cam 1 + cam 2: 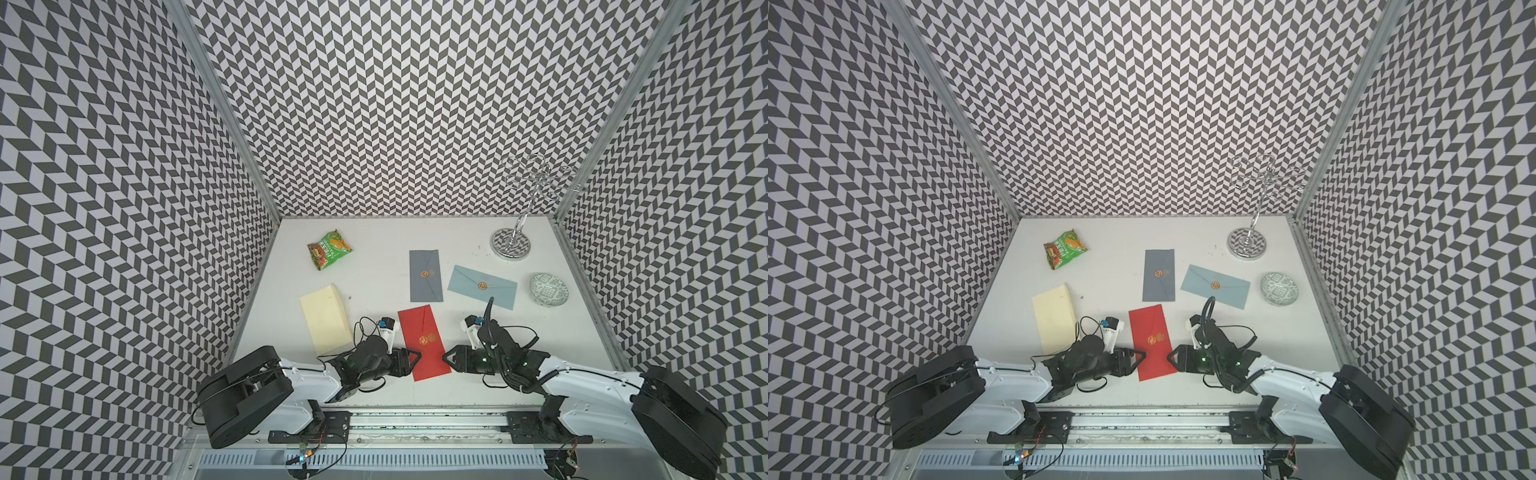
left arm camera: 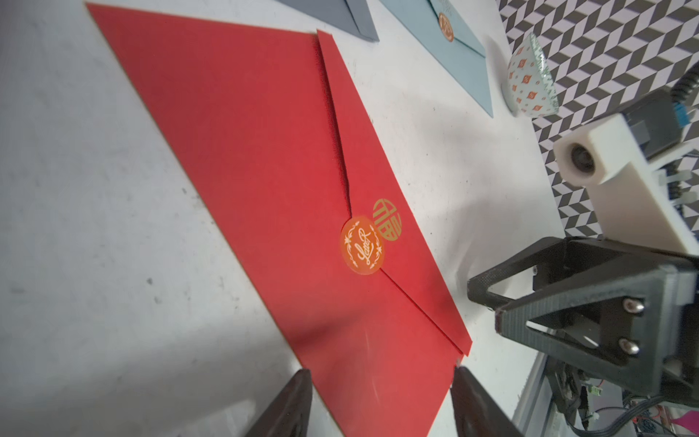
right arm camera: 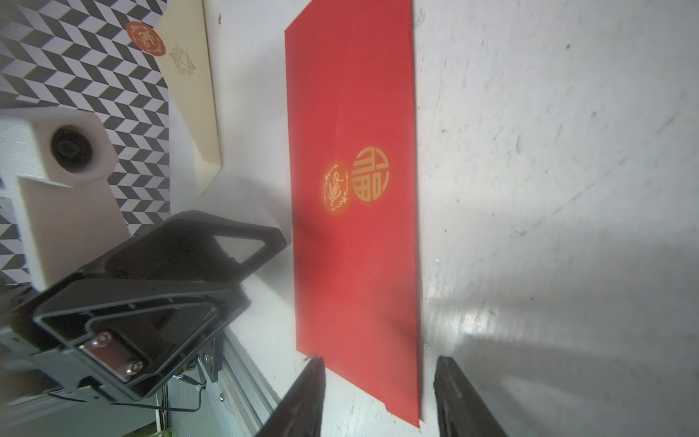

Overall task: Open the envelope
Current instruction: Pick up the envelope from the center of the board.

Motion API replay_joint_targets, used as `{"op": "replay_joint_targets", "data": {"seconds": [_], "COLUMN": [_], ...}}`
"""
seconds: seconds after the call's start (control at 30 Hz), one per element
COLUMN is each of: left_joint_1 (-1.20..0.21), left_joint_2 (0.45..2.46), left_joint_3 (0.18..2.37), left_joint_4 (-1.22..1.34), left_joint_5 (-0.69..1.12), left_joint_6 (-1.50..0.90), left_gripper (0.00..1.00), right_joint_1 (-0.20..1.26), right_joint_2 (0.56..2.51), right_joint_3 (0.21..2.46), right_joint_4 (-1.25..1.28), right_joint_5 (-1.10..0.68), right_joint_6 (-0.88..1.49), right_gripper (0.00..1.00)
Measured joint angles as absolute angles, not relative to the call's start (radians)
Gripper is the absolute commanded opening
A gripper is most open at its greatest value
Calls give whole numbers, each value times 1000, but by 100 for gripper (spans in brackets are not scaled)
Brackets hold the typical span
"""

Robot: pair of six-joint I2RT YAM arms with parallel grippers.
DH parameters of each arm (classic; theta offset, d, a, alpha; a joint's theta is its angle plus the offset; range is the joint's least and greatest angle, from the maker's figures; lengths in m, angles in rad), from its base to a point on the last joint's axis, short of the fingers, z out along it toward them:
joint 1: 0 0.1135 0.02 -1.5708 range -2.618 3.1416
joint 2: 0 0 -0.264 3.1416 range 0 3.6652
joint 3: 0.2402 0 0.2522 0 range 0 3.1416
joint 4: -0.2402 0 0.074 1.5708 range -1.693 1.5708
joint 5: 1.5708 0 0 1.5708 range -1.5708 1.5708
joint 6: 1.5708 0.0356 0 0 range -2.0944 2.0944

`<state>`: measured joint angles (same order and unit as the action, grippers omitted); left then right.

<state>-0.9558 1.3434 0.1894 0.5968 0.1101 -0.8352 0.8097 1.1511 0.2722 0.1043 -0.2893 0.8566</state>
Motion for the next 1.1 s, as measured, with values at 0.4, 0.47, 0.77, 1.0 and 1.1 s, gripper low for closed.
{"op": "replay_joint_targets", "data": {"seconds": [0.4, 0.47, 0.77, 1.0, 1.1], "left_joint_1": [-965, -965, -965, -964, -964], "left_joint_2": [1377, 1382, 1401, 1409, 1416], "left_joint_3": [199, 197, 187, 172, 171], "left_joint_4": [618, 628, 672, 709, 720], "left_joint_5": [91, 90, 72, 65, 65], "left_joint_6": [-854, -858, -865, -877, -881], "left_gripper": [59, 59, 58, 57, 57], "right_joint_1": [812, 812, 812, 812, 812], "right_joint_2": [1237, 1245, 1239, 1192, 1175], "right_joint_3": [282, 283, 254, 207, 178], "right_joint_4": [189, 204, 251, 326, 371], "right_joint_5": [-301, -311, -377, -426, -427], "right_joint_6": [857, 858, 862, 891, 921], "right_gripper": [49, 49, 49, 51, 52]}}
